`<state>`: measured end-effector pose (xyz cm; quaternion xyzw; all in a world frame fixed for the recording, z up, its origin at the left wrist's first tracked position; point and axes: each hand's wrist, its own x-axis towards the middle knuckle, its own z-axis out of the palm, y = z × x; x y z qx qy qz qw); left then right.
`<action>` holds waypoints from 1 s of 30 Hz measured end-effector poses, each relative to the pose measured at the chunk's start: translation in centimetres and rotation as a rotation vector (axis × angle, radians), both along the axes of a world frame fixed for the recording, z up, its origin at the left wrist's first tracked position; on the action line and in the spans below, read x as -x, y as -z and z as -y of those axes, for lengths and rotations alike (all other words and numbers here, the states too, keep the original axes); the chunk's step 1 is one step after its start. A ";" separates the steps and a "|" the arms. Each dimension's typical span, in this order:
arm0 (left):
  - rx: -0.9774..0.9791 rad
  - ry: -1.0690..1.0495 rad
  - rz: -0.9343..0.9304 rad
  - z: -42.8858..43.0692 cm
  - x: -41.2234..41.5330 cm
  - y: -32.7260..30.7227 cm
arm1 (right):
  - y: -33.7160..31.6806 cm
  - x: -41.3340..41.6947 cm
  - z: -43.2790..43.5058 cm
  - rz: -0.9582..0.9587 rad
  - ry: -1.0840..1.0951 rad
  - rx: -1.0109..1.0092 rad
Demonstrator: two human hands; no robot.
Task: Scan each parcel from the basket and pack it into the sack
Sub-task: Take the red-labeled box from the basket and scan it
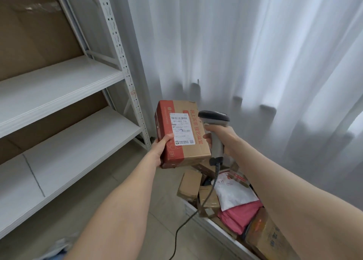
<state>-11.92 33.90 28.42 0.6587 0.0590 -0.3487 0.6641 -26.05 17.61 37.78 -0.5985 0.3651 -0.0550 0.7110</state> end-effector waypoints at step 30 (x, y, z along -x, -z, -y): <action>-0.174 -0.726 -0.077 -55.7 16.7 6.9 | 14.0 -1.9 -54.1 -0.150 -0.664 -0.040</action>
